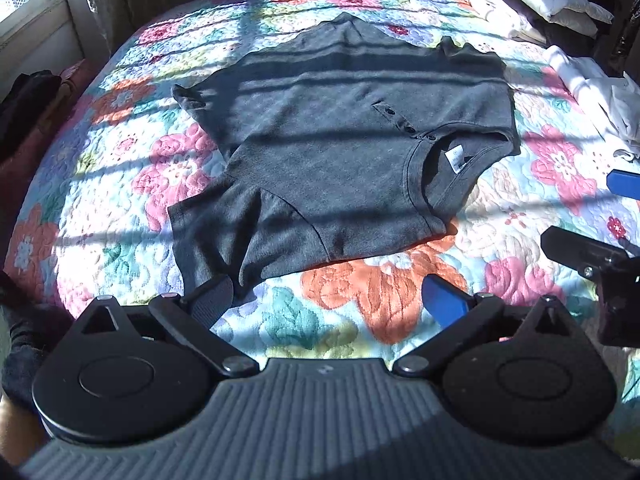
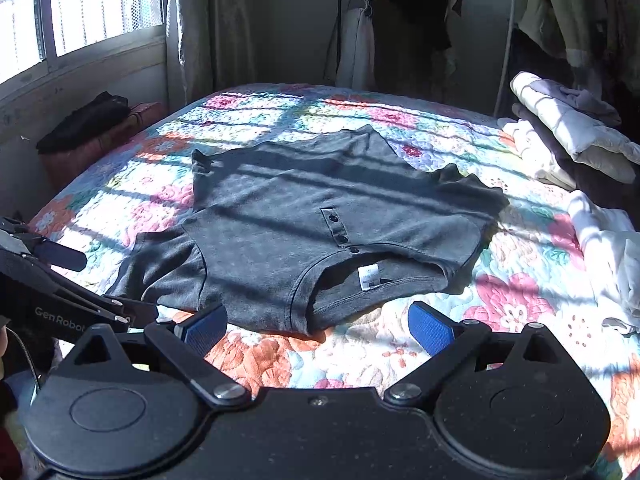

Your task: Fold clothes

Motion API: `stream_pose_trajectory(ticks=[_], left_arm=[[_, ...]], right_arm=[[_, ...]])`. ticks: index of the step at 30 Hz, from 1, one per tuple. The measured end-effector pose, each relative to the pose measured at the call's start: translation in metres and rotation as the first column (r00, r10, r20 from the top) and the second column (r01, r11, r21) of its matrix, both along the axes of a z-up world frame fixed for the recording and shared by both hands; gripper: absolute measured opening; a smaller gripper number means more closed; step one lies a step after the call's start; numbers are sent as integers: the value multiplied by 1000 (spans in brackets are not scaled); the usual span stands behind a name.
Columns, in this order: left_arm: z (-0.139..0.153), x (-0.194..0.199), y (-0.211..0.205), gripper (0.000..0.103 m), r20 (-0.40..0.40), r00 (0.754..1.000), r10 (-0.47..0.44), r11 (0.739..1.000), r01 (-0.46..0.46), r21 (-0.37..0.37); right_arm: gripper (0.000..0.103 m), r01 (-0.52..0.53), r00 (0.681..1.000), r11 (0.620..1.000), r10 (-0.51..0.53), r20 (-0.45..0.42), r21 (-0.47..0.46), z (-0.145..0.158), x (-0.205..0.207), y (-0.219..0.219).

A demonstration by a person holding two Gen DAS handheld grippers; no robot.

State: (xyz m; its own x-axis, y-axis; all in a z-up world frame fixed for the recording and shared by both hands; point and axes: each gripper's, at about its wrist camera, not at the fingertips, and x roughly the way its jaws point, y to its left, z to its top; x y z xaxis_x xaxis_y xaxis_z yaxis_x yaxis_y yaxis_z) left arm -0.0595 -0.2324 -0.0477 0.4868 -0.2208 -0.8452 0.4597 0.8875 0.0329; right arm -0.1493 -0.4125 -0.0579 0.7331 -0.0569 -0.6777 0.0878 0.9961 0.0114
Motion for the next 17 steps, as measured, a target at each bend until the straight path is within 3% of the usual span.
stream_pose_trajectory(ticks=[17], left_arm=[[-4, 0, -1, 103, -20, 1000, -12, 1000, 12, 10]], right_arm=[[99, -2, 1000, 1000, 2, -15, 3, -4, 0, 2]])
